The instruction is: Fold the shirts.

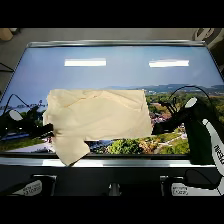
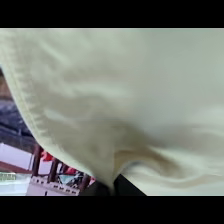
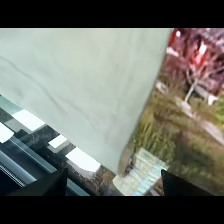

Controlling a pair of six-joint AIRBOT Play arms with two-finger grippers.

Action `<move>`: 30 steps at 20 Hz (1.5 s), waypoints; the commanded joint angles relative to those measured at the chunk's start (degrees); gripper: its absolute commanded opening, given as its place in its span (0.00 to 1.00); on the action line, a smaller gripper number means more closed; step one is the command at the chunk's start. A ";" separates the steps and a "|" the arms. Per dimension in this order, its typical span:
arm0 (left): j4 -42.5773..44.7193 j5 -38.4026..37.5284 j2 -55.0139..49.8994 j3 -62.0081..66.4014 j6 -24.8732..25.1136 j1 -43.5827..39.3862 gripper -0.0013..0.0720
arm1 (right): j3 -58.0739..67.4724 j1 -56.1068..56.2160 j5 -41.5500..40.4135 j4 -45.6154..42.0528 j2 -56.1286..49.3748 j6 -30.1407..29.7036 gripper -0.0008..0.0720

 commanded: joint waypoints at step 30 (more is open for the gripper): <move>-1.55 3.74 30.21 75.52 -10.12 -7.74 0.05 | 52.54 -0.09 -13.09 -17.44 46.31 0.81 0.03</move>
